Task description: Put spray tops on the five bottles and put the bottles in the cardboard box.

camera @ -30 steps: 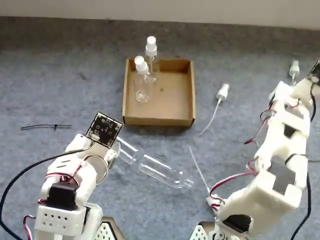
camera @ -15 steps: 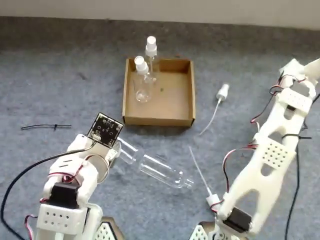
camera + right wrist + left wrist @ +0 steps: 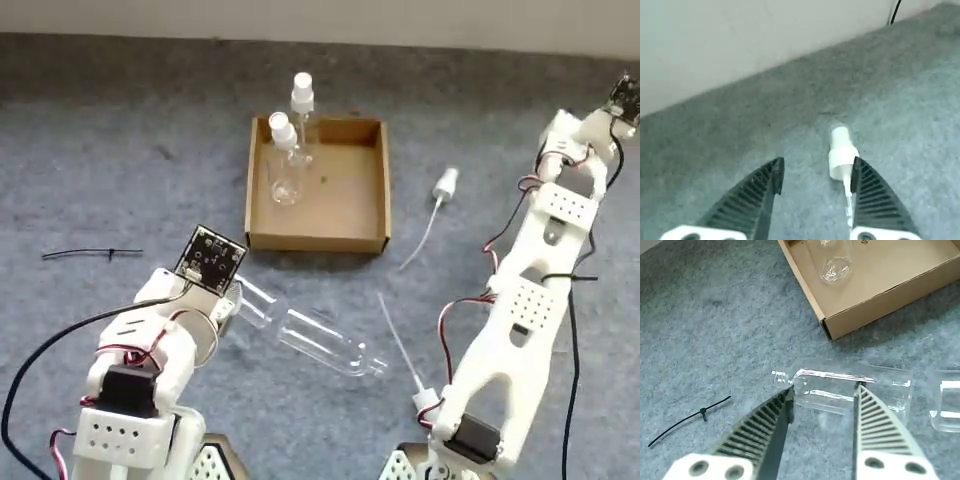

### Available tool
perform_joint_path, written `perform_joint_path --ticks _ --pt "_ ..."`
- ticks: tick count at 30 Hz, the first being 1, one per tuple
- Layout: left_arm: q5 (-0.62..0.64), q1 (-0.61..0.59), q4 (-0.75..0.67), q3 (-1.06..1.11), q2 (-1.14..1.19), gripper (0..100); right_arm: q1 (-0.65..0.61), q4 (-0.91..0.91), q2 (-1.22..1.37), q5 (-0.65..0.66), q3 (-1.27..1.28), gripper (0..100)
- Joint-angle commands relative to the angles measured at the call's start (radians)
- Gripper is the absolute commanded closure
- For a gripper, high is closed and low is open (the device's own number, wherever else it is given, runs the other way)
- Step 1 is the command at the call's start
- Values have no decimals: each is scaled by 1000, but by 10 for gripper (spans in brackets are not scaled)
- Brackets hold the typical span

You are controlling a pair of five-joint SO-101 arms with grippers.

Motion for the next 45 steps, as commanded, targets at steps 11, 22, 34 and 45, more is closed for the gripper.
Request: perform_joint_path --ticks 11,22,34,45 --pt "9 -10 -15 -4 -5 814 45 -21 -15 14 87 825" --pt "9 -10 -15 -4 -5 814 56 -21 -12 15 206 945" --pt "9 -10 -15 -4 -5 814 70 360 -21 235 225 993" --pt "9 -10 -15 -4 -7 814 70 710 -10 423 79 994"
